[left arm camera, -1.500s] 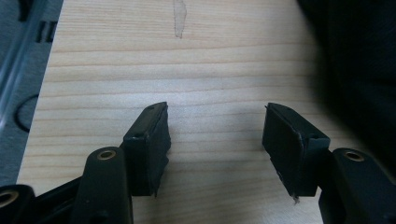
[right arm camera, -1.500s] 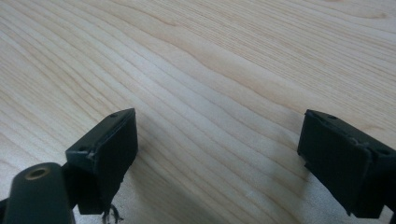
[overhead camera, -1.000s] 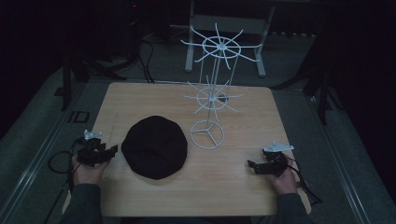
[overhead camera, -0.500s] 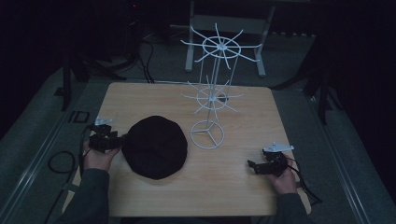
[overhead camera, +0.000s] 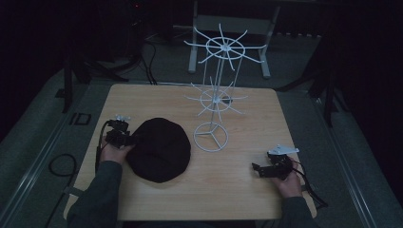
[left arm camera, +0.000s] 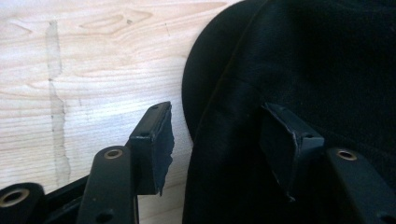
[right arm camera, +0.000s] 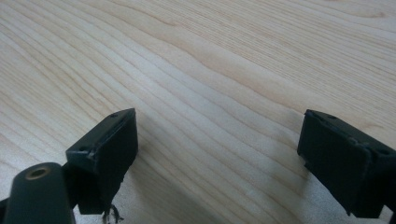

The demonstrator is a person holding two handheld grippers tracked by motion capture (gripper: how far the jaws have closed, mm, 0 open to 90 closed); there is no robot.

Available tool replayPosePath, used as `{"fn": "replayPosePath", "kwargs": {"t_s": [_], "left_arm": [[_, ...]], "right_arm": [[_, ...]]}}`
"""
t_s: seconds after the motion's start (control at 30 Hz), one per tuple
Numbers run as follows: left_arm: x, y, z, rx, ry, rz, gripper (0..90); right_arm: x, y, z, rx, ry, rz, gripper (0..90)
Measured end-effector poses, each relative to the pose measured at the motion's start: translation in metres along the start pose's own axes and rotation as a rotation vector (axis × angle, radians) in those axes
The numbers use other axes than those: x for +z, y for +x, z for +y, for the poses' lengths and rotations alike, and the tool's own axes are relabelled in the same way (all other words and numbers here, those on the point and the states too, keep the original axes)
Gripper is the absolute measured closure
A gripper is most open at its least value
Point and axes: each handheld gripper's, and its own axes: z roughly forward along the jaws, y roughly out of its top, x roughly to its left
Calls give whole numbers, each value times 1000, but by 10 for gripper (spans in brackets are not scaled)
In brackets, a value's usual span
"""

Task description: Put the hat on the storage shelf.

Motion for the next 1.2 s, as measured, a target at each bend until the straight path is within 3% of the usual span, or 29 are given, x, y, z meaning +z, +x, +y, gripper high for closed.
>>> {"fn": "replayPosePath", "kwargs": {"t_s": [0.27, 0.4, 0.43, 0.47, 0.63, 0.87, 1.2], "left_arm": [[14, -2, -4, -14, 79, -5, 463], [19, -3, -5, -13, 109, -13, 628], [20, -4, -5, -12, 111, 2, 628], [19, -4, -5, -14, 115, 17, 704], [16, -4, -3, -12, 114, 22, 768], [14, 8, -5, -96, 100, -69, 779], [9, 10, -5, -119, 83, -110, 781]], "right_arm": [[0, 0, 0, 0, 0, 0, 121], [0, 0, 0, 0, 0, 0, 121], [0, 0, 0, 0, 0, 0, 121], [0, 0, 0, 0, 0, 0, 121], [0, 0, 0, 0, 0, 0, 121], [0, 0, 0, 0, 0, 0, 120], [0, 0, 0, 0, 0, 0, 121]]}}
